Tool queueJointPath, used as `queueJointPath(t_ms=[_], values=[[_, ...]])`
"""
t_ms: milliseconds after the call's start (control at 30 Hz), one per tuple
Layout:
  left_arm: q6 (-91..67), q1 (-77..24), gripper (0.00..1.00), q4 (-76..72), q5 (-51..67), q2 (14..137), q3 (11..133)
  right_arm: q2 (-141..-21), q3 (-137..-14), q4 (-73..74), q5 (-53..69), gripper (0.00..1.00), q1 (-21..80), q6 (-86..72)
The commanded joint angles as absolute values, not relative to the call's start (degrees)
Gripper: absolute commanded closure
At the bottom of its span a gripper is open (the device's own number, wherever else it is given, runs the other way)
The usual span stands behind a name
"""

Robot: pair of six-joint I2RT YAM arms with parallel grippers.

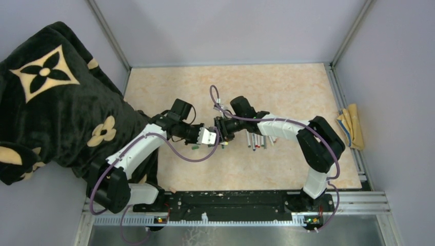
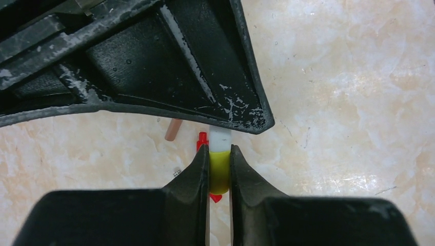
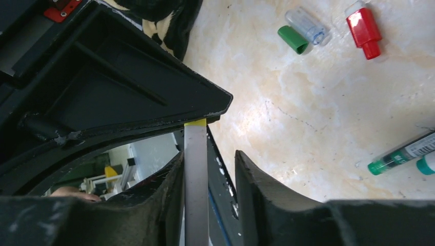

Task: Open the pen caps

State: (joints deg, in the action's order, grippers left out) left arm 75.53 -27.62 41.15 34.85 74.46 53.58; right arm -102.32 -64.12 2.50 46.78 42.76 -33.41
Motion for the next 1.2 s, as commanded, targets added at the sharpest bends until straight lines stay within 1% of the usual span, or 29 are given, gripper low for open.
queueJointPath(t_ms=[0, 67, 233, 333, 400, 467, 500, 700, 900, 1000, 1167], values=[[77.4, -28.0, 0.94, 42.2, 35.5, 74.0, 53.1, -99.7, -63.6, 0.4, 45.0, 0.6, 42.2, -33.8], [78.0, -28.0, 0.94, 42.7, 35.5, 74.1, 53.0, -99.8, -63.8, 0.4, 44.7, 0.6, 42.0, -33.9], [78.9, -28.3, 0.94, 44.9, 35.5, 74.8, 53.3, -100.4, -64.5, 0.4, 45.1, 0.66, 41.9, -34.1], [79.1, -28.6, 0.94, 45.5, 35.2, 75.1, 53.3, -101.0, -65.2, 0.4, 45.2, 0.73, 41.9, -34.1], [79.2, -28.8, 0.94, 45.9, 34.7, 75.5, 53.1, -101.1, -65.4, 0.4, 45.4, 0.8, 41.9, -34.2], [79.5, -28.9, 0.95, 45.9, 33.8, 75.9, 52.7, -100.9, -65.4, 0.4, 45.3, 0.96, 41.8, -34.1], [79.5, -28.9, 0.96, 45.8, 33.2, 76.0, 52.5, -100.6, -65.4, 0.7, 44.9, 1.0, 41.9, -33.8], [77.4, -28.8, 1.0, 43.4, 26.7, 77.5, 52.1, -96.9, -61.8, 2.2, 42.3, 1.0, 40.9, -32.3], [77.9, -27.1, 1.0, 41.6, 20.5, 79.0, 52.4, -91.4, -56.4, 5.6, 39.6, 1.0, 39.1, -29.9], [78.7, -24.4, 1.0, 41.0, 19.4, 79.8, 53.4, -88.1, -54.1, 8.1, 37.7, 1.0, 38.6, -28.4], [80.7, -17.5, 1.0, 42.3, 21.3, 82.3, 56.9, -82.8, -51.3, 13.0, 34.9, 1.0, 36.8, -25.5]])
